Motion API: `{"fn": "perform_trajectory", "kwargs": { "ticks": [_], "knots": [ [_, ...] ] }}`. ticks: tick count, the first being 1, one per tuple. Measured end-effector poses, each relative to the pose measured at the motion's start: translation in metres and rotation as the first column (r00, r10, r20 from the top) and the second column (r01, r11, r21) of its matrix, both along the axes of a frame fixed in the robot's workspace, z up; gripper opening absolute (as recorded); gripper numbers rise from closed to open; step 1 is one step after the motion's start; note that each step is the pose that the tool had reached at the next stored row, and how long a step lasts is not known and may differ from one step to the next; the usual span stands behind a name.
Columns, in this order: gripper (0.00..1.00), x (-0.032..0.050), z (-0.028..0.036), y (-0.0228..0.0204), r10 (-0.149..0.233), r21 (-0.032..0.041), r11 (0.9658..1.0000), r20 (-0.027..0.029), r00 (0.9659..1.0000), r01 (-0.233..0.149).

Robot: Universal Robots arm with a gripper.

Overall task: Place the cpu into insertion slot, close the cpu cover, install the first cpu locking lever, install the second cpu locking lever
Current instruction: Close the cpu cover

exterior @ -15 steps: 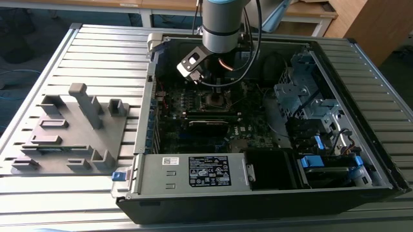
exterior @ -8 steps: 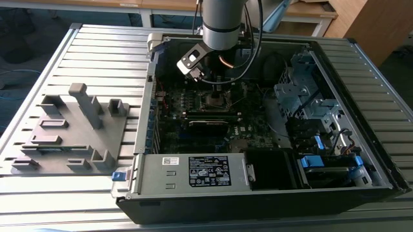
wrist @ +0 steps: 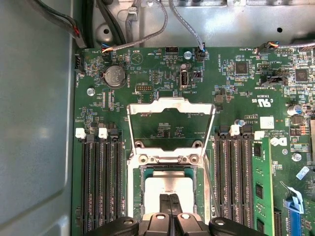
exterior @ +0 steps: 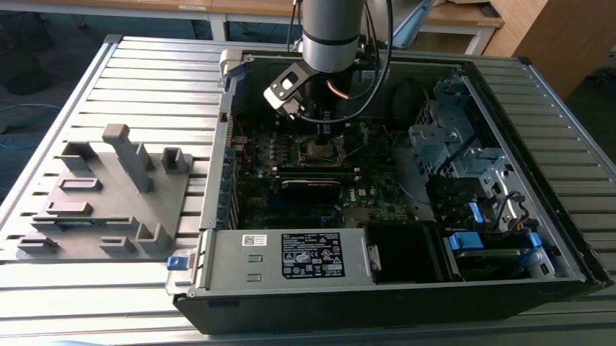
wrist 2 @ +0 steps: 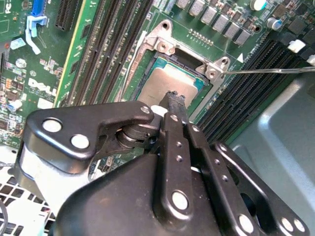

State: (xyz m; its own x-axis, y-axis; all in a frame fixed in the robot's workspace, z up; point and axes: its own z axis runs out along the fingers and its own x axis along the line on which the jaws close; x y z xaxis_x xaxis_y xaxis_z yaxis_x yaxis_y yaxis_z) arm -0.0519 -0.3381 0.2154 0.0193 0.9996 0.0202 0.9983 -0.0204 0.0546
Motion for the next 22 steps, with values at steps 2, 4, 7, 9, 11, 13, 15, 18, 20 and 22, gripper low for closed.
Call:
{"fn": "perform_trajectory", "kwargs": {
  "ticks": [2, 4, 7, 9, 11, 13, 15, 18, 20, 22],
  "knots": [
    [0.11, 0.0000, 0.0001, 0.0000, 0.000, -0.0001, 1.0000, 0.0000, 1.0000, 0.000],
    [0.11, 0.0000, 0.0007, 0.0000, 0.000, -0.0002, 1.0000, -0.0001, 1.0000, 0.000],
    [0.11, 0.0000, 0.0006, 0.0000, 0.000, 0.0002, 1.0000, 0.0001, 1.0000, 0.000],
    [0.11, 0.0000, 0.0007, 0.0000, 0.000, 0.0001, 1.0000, 0.0001, 1.0000, 0.000],
    [0.11, 0.0000, 0.0013, -0.0001, 0.000, -0.0005, 1.0000, -0.0003, 1.0000, 0.000],
    [0.11, 0.0000, 0.0017, 0.0000, 0.000, 0.0000, 1.0000, 0.0000, 1.0000, 0.000],
    [0.11, 0.0000, 0.0062, 0.0000, 0.000, 0.0000, 1.0000, 0.0000, 1.0000, 0.000],
    [0.11, 0.0000, 0.0066, 0.0000, 0.000, -0.0002, 1.0000, -0.0001, 1.0000, 0.000],
    [0.11, 0.0000, 0.0072, 0.0000, 0.000, 0.0000, 1.0000, 0.0000, 1.0000, 0.000],
    [0.11, 0.0000, 0.0078, 0.0000, 0.000, 0.0001, 1.0000, 0.0001, 1.0000, 0.000]
  ]
}}
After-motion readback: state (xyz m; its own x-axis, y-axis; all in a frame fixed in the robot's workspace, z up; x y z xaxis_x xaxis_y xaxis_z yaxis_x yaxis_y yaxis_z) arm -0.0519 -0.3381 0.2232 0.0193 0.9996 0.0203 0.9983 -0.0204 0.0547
